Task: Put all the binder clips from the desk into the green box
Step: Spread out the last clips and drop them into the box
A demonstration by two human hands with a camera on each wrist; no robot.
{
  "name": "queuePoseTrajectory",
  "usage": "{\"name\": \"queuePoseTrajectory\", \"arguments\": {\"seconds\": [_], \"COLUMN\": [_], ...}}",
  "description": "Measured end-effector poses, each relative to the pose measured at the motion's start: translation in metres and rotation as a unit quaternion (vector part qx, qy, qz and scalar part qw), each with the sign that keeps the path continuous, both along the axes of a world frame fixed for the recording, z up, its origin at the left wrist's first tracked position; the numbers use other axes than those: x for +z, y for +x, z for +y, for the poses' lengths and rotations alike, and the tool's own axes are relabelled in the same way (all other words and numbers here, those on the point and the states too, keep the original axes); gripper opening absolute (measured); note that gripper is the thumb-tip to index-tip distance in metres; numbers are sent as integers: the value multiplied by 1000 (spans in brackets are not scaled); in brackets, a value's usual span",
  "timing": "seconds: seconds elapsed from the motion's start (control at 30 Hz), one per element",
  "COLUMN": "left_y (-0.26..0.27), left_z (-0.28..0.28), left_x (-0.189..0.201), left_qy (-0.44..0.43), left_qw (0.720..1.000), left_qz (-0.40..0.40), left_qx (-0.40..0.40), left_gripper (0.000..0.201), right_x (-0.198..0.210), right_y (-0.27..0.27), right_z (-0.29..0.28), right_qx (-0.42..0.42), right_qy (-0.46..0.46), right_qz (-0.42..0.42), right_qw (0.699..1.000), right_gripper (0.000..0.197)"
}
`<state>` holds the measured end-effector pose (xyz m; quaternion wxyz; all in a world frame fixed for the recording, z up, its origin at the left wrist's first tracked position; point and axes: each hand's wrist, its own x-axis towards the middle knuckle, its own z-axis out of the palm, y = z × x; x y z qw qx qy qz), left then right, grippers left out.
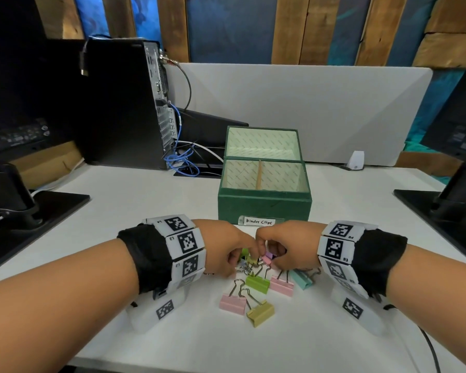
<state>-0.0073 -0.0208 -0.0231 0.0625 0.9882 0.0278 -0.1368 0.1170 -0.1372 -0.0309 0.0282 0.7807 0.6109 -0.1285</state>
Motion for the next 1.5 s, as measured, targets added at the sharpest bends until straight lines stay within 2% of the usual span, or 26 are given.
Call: {"name": "queuePoseTrajectory", "arguments": {"seconds": [0.17,0.3,0.5,0.67,0.87,1.1,1.2,1.33,1.5], "left_y": [9,10,8,7,7,5,6,7,8], "left_z": [0,2,1,-3,-1,0,0,1,2], "left_x": [-2,-4,-4,-1,-3,-5,-4,-5,-7], "left_qy": [24,36,44,32,39,24,8,15,28], "left_qw": [999,999,999,999,999,999,1000,999,999], "left_qz": [15,10,-5,-1,14,-11,-5,7,12], "left_qx": [16,18,4,-30,-24,-22,-27,-43,-20], "left_gripper": [34,28,19,18,7,11,23,39,36], "right_x": [1,-2,-5,-3,0,-4,-3,-4,-5], "right_y": [0,3,3,1,0,1,1,1,4], "right_z": [0,0,1,0,0,1,1,2,8], "right_qx": [7,12,34,48,65,-7,-25,1,26], "right_qy": [-2,5,13,20,4,-1,7,-7,-14], "right_qz": [1,2,-45,-25,-20,-18,-25,-41,-87], "right_qw": [1000,1000,998,998,998,1000,999,999,996], "right_gripper": [37,31,28,35,29,24,28,39,27]}}
